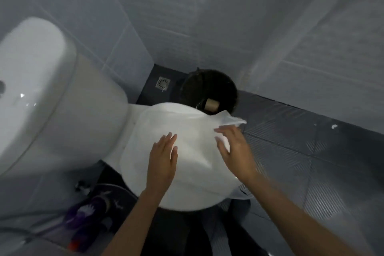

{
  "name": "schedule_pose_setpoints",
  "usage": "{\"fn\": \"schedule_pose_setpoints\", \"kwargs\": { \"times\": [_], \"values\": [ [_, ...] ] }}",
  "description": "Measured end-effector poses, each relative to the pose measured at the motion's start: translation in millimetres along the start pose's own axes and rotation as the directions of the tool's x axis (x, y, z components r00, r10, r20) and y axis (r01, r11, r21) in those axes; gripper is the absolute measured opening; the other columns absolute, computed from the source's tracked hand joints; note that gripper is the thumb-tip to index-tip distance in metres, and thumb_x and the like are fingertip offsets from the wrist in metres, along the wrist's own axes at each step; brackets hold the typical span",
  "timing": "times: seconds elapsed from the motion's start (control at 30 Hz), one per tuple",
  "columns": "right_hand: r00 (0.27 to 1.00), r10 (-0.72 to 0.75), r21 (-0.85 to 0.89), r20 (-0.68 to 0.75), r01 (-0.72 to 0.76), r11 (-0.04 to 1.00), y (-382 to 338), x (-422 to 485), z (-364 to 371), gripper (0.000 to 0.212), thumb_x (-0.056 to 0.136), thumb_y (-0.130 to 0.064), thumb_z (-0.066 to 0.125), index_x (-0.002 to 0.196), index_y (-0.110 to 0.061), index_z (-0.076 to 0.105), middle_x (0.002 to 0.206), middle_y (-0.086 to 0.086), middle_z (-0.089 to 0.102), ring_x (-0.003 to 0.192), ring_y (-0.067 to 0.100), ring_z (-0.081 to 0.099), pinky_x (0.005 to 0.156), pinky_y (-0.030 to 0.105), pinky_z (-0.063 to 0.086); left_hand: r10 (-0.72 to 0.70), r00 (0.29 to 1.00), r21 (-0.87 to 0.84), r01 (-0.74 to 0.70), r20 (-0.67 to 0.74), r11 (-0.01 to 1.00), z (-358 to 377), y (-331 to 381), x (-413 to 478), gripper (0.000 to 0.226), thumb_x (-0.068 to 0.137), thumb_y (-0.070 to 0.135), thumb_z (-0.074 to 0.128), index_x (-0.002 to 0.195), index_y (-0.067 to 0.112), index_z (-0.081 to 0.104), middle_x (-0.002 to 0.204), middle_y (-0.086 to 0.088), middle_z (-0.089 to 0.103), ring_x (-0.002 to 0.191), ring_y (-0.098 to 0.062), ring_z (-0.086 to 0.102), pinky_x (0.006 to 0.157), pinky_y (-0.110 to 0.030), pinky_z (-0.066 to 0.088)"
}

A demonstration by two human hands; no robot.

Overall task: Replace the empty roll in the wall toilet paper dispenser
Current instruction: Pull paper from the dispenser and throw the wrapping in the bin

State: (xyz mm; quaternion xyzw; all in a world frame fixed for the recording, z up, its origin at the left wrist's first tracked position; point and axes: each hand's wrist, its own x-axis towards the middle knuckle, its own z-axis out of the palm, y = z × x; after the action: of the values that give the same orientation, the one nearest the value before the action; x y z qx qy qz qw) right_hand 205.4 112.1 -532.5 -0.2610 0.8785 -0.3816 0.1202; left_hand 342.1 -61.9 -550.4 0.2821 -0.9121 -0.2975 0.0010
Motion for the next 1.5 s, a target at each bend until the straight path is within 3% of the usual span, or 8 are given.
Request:
{"fn": "schedule_pose_setpoints", "kwargs": {
  "times": [0.23,0.4,0.6,0.87,1.03,1.17,1.27,1.5],
  "values": [
    [0.774,-0.112,-0.424,0.623,0.454,0.784,14,-63,72,0.090,0.058,-0.065,0.067,0.135,-0.025,0.043,0.143,0.013,0.046,0.130,0.029,0.044,0.110,0.048,0.028,0.173,0.939,0.185,-0.235,0.298,0.954,6,-86,-51,0.086,0.087,0.070,0.037,0.153,0.021,0.009,0.160,0.006,0.002,0.148,-0.010,-0.003,0.119,-0.041,-0.005],
    [0.868,-0.077,-0.425,0.490,0.315,0.849,21,-45,90,0.038,0.050,-0.016,0.089,0.082,-0.011,0.069,0.119,0.017,0.066,0.102,0.035,0.067,0.079,0.042,0.056,0.290,0.889,0.320,-0.406,0.353,0.856,24,-115,-35,0.052,0.084,0.029,0.046,0.135,0.018,0.047,0.146,-0.004,0.047,0.136,-0.022,0.035,0.111,-0.044,0.021],
    [0.952,0.039,-0.456,0.303,0.108,0.884,16,-9,88,0.025,0.077,-0.016,0.072,0.097,-0.010,0.061,0.085,0.010,0.067,0.058,0.032,0.065,0.046,0.030,0.046,0.118,0.971,0.033,-0.128,0.208,0.991,14,-91,2,0.039,0.095,0.025,0.033,0.119,0.009,0.061,0.104,-0.011,0.070,0.089,-0.026,0.067,0.079,-0.033,0.052],
    [0.811,-0.211,-0.514,0.545,0.522,0.681,27,-3,86,0.061,0.078,-0.055,0.058,0.129,-0.021,0.050,0.125,0.014,0.058,0.106,0.029,0.059,0.101,0.043,0.026,-0.070,0.964,0.034,0.063,0.256,0.997,15,-84,32,0.058,0.094,0.029,0.054,0.146,0.030,0.030,0.124,-0.005,0.058,0.101,-0.024,0.064,0.079,-0.040,0.054],
    [0.785,-0.321,-0.554,0.529,0.607,0.570,16,13,90,0.054,0.065,-0.045,0.079,0.108,-0.021,0.058,0.142,0.020,0.043,0.127,0.036,0.046,0.109,0.057,0.016,0.179,0.984,0.489,-0.167,0.023,0.856,16,-86,36,0.099,0.052,0.048,0.086,0.138,0.019,0.047,0.105,-0.009,0.063,0.088,-0.023,0.063,0.073,-0.035,0.052],
    [0.814,-0.194,-0.570,0.548,0.533,0.626,3,43,90,0.122,0.051,-0.060,0.080,0.149,-0.032,0.012,0.159,0.015,-0.005,0.146,0.038,0.002,0.111,0.060,-0.011,0.201,0.977,0.554,-0.203,0.065,0.807,11,-90,52,0.122,0.046,0.067,0.077,0.148,0.024,0.024,0.149,-0.019,0.038,0.138,-0.040,0.035,0.108,-0.056,0.030],
    [0.784,-0.084,-0.555,0.616,0.507,0.660,1,65,90,0.143,0.046,-0.060,0.082,0.146,-0.037,-0.017,0.157,0.016,-0.018,0.142,0.038,0.019,0.113,0.056,0.012,0.151,0.980,0.536,-0.198,0.131,0.820,9,-92,63,0.133,0.041,0.072,0.077,0.149,0.025,0.014,0.141,-0.017,0.047,0.132,-0.039,0.044,0.107,-0.063,0.025],
    [0.768,-0.038,-0.579,0.639,0.513,0.634,3,84,90,0.120,0.067,-0.055,0.073,0.149,-0.027,-0.010,0.133,0.012,0.046,0.119,0.030,0.048,0.100,0.045,0.029,0.357,0.930,0.589,-0.340,0.092,0.733,17,-94,65,0.101,0.051,0.058,0.081,0.134,0.007,0.052,0.082,-0.006,0.064,0.078,-0.023,0.062,0.093,-0.045,0.045]
  ]
}}
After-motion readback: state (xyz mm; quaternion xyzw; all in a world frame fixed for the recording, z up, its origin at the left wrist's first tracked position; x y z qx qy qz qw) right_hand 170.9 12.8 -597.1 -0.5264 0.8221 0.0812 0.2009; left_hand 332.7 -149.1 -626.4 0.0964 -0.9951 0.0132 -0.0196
